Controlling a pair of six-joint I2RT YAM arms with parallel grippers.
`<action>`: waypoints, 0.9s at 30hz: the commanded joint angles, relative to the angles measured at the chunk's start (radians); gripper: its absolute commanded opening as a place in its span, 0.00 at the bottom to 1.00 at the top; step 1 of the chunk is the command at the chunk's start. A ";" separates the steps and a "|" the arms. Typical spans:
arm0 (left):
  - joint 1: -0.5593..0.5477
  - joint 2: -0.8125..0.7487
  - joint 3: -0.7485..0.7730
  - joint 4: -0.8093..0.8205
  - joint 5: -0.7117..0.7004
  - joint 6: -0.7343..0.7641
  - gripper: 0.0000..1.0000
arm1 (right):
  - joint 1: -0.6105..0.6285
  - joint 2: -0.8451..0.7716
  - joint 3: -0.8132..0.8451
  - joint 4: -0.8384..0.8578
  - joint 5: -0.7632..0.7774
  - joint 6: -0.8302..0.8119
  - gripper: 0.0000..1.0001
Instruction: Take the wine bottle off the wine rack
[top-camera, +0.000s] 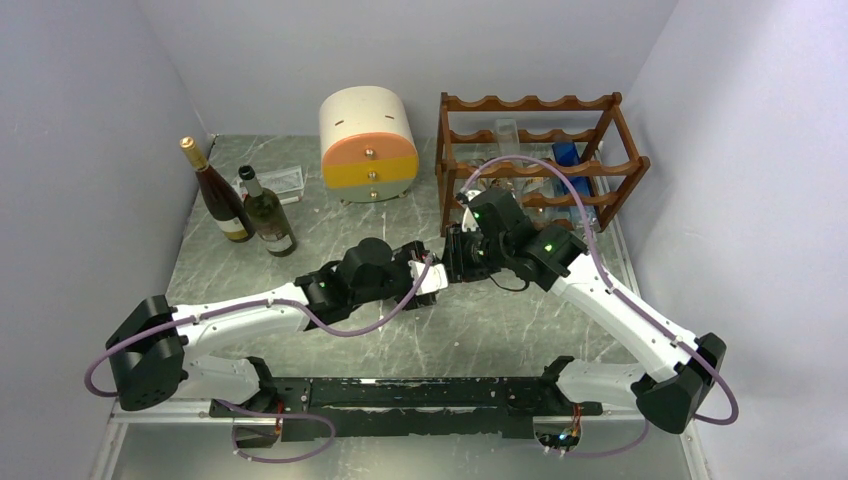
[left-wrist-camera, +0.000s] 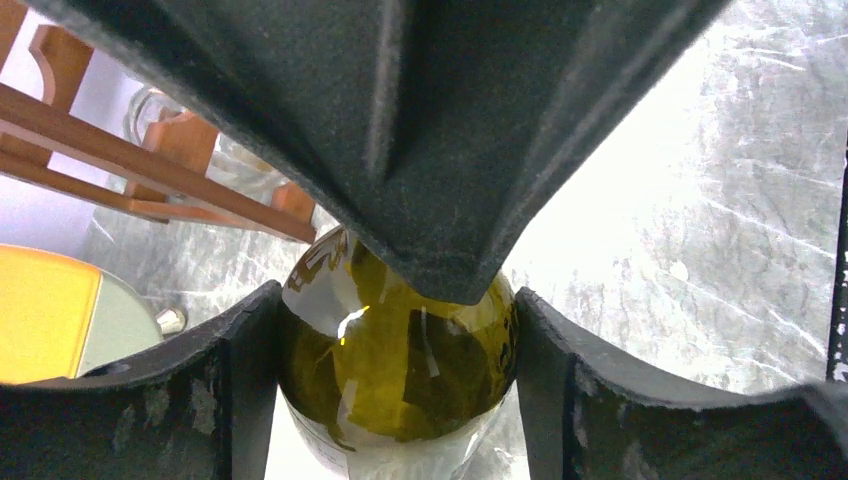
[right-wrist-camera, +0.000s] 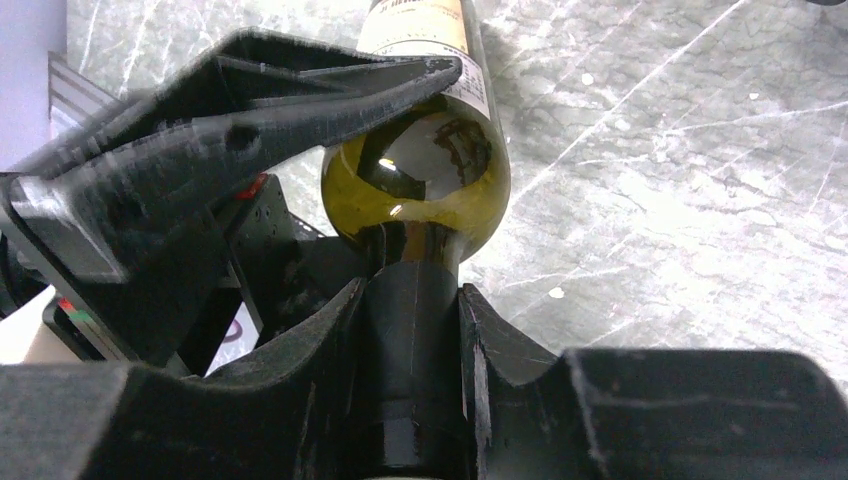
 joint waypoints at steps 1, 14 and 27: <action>-0.003 -0.011 0.028 0.002 -0.071 0.004 0.35 | 0.019 -0.031 0.064 0.105 -0.063 0.004 0.00; 0.069 -0.128 -0.035 0.129 -0.087 -0.080 0.07 | 0.017 -0.092 0.138 0.100 0.072 -0.016 0.98; 0.458 -0.187 -0.069 0.270 -0.111 -0.345 0.07 | 0.018 -0.378 0.054 0.126 0.364 0.043 1.00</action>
